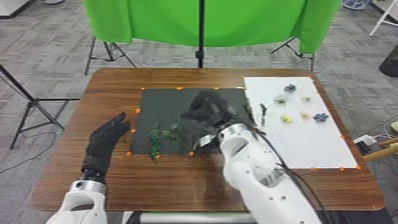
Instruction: Arrange flowers
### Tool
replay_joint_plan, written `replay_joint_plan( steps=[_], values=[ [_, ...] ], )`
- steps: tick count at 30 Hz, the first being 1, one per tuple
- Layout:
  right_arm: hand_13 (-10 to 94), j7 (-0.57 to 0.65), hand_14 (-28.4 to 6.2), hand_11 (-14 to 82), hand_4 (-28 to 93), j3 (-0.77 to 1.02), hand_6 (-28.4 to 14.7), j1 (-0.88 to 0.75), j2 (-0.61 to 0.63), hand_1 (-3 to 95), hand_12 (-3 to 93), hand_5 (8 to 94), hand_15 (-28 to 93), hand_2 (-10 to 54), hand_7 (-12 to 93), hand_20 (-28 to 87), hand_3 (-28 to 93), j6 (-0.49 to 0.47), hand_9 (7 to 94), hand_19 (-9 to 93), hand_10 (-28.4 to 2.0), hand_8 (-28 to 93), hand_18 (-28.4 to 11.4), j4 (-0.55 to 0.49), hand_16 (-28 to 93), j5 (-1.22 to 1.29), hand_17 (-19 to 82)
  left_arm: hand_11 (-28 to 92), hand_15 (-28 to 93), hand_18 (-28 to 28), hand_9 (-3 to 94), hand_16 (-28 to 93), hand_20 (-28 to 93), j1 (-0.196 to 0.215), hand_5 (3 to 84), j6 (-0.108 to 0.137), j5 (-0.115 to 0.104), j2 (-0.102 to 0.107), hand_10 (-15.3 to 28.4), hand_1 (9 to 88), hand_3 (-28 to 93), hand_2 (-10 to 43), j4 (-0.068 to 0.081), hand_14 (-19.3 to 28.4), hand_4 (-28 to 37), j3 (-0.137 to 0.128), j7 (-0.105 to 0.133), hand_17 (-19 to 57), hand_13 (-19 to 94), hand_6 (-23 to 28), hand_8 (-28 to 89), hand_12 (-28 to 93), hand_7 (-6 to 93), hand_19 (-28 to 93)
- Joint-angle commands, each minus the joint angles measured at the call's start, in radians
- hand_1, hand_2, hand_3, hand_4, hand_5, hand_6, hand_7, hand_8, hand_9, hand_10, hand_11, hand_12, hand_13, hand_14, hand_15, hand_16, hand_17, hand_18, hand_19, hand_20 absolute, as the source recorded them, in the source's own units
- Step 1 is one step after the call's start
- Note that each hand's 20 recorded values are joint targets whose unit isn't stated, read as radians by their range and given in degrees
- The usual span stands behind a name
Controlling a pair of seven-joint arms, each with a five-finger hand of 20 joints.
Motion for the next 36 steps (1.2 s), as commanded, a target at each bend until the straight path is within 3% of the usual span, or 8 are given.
replay_joint_plan(
  steps=[1, 4, 8, 25, 30, 36],
  values=[
    [85, 0.132, -6.0, 31.0, -17, 0.182, -2.2, 0.087, 0.141, 36.6, 25.9, 70.8, 61, -9.5, 20, 58, 61, -0.069, 82.4, 93, -14.2, -8, -13.9, 0.046, 32, -0.116, 60, 11, 9, 12.4, 43.7, 4, 19, 0.029, 41.6, 0.003, 0.005, -0.006, 11.9, 22.1, 64, 1.5, -0.005, 14.1, -25.3, -0.01, -0.012, 3.0, 33, 4.1, -6, 12, 5.4, 2],
    [85, 0.172, -5.9, 33.0, -17, 0.223, -2.6, 0.091, 0.157, 35.1, 27.0, 70.7, 62, -9.5, 19, 59, 59, -0.218, 82.5, 93, -14.5, -8, -13.7, 0.064, 32, -0.14, 61, 11, 9, 12.4, 43.7, 4, 19, 0.027, 41.6, 0.002, 0.006, -0.007, 11.9, 22.2, 64, 1.5, -0.005, 14.1, -25.4, -0.009, -0.013, 3.0, 33, 4.1, -6, 12, 5.4, 2],
    [87, 0.183, -5.4, 35.4, -19, 0.239, -3.6, 0.092, 0.162, 32.5, 28.0, 70.4, 62, -9.5, 16, 59, 56, -0.313, 83.6, 93, -14.6, -8, -13.1, 0.095, 31, -0.157, 62, 11, 9, 12.4, 43.7, 4, 19, 0.026, 41.6, 0.004, 0.007, -0.006, 11.9, 22.2, 64, 1.6, -0.005, 14.2, -25.4, -0.01, -0.01, 3.0, 33, 4.1, -6, 12, 5.3, 2],
    [91, 0.228, -4.5, 38.9, -16, 0.219, -5.5, 0.06, 0.151, 22.4, 28.8, 77.5, 61, -9.5, 16, 61, 54, -0.418, 87.3, 93, -15.3, -7, -11.9, 0.115, 32, -0.168, 67, 11, 9, 12.3, 43.7, 4, 19, 0.035, 41.6, 0.007, 0.005, -0.009, 11.9, 22.2, 64, 1.5, -0.01, 14.1, -25.2, -0.014, -0.011, 3.0, 33, 4.2, -6, 12, 5.2, 2],
    [91, 0.206, -4.8, 37.9, -16, 0.185, -6.2, 0.024, 0.157, 14.5, 28.5, 78.3, 60, -9.1, 15, 61, 53, -0.447, 87.4, 93, -16.0, -6, -11.6, 0.093, 33, -0.207, 68, 11, 9, 12.4, 43.6, 4, 19, 0.031, 41.6, 0.003, -0.002, -0.01, 11.9, 20.6, 63, 2.5, -0.007, 14.1, -26.3, -0.012, -0.01, 3.0, 33, 4.2, -6, 12, 5.2, 2],
    [91, 0.151, -4.5, 37.6, -16, 0.108, -6.6, -0.01, 0.177, 22.1, 28.6, 78.1, 59, -9.5, 15, 59, 50, -0.438, 87.1, 93, -16.0, -6, -11.0, 0.089, 33, -0.339, 68, 11, 9, 12.4, 43.6, 4, 19, 0.026, 41.7, -0.002, 0.001, -0.011, 12.0, 19.6, 64, 2.6, -0.006, 14.2, -28.1, -0.012, -0.014, 3.0, 33, 4.3, -6, 12, 5.1, 2]
  ],
)
